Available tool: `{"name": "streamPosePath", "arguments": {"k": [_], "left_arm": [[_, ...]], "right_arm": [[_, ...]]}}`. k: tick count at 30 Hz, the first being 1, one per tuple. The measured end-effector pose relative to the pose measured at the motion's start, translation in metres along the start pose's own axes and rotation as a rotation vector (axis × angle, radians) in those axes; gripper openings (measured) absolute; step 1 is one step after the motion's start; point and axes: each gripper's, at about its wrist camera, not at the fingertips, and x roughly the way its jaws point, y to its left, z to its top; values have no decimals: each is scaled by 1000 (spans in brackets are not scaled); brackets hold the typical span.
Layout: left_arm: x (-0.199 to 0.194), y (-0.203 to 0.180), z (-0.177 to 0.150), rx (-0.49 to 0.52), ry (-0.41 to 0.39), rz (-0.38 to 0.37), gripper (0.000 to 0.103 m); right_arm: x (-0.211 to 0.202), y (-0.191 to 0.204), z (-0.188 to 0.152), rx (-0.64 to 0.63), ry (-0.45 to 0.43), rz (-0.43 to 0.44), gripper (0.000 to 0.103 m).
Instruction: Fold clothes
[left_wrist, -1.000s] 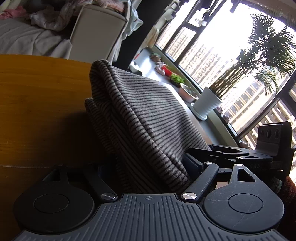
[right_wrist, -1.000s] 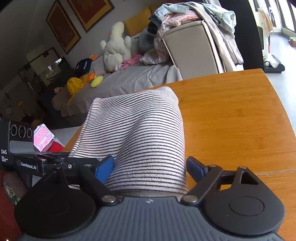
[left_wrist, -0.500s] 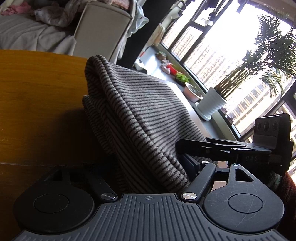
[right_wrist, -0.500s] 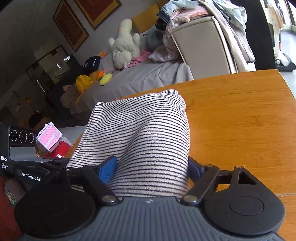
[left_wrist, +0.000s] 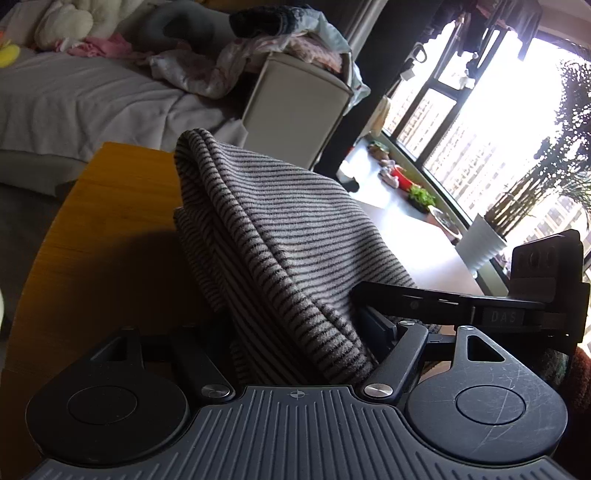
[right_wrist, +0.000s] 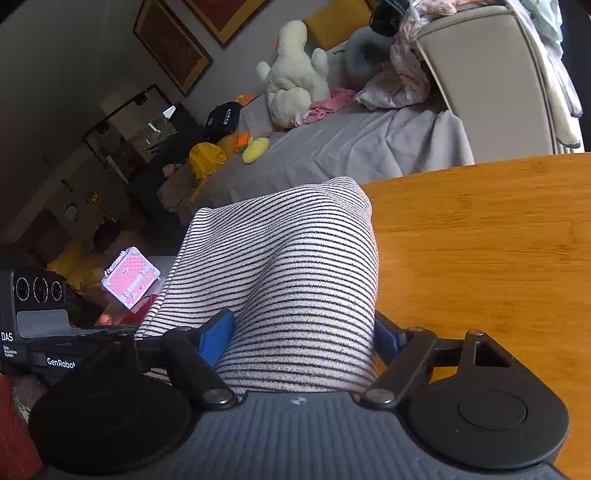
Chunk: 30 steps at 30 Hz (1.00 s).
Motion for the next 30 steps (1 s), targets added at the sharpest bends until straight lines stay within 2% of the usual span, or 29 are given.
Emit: {"name": "streamPosePath", "arguments": {"k": [8,10,12,14,17,18,20,22,25,26,28,30], "left_arm": [[-4,19,7,-31,-27,-4,77],[-9,21,8,-35,-34,-13,77],[-22,24,13,-27,-71,-5,76],[-37,29,22,-25,-124,6,76],[-43,38,41,-46,-174,4,72],[-41,40,47,-49,-178,-4,66],[-32,40,56,-43,-171,-29,60],[-20,39,64,-31,-157,-39,56],[-4,42,72,-16,-136,-11,51],[2,44,75,-21,-129,-2,50],[8,48,80,-40,-121,-3,46],[8,49,86,-43,-134,-23,45]], "right_arm": [[34,9,17,-31,5,-2,83],[31,13,19,-56,-6,-47,86],[16,26,19,-150,-49,-130,87],[-3,50,15,-317,-128,-229,87],[-25,81,5,-445,-222,-218,85],[-33,92,2,-487,-253,-212,77],[-26,108,-15,-570,-225,-187,71],[-19,124,-31,-653,-191,-161,71],[-7,149,-56,-777,-141,-121,71],[3,150,-64,-817,-123,-157,71],[16,150,-73,-859,-134,-227,43],[5,153,-63,-831,-197,-218,28]]}}
